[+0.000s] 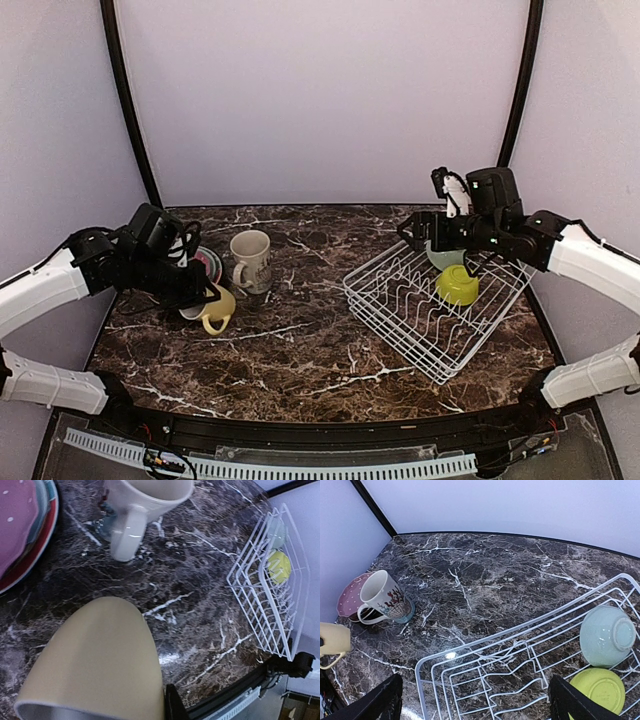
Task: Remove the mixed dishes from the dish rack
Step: Place the cup at the center of the board.
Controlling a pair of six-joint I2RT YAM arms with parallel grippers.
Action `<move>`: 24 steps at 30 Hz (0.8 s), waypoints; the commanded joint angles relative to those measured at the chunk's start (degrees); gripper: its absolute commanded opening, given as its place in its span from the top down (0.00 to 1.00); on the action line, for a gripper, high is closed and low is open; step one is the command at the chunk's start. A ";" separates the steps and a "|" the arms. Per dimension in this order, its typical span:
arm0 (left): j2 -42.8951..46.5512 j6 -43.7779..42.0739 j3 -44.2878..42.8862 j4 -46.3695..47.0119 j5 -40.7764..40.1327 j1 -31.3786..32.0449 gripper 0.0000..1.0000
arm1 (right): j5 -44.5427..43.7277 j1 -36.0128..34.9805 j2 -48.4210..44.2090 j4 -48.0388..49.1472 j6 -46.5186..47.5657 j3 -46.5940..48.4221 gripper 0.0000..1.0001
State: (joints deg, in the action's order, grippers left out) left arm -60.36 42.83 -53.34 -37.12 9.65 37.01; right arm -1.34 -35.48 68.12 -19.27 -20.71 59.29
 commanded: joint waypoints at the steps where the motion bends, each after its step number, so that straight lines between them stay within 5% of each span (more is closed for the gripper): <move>1: -1.73 2.93 -0.54 -2.72 -13.72 -0.01 0.99 | -3.86 0.24 -2.04 -1.24 2.08 0.26 0.01; 14: -22.36 -7.12 -14.16 -6.11 -15.20 -0.01 0.99 | -3.62 0.33 -10.29 -0.84 1.95 -5.79 0.01; 24: -25.89 -9.02 -16.70 -8.96 -16.20 -0.01 0.99 | -4.94 0.43 -12.58 -0.65 1.98 -7.34 0.01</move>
State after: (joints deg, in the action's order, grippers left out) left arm -86.80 35.66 -68.71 -44.01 -4.62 37.01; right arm -5.08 -35.44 56.34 -20.82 -18.72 52.80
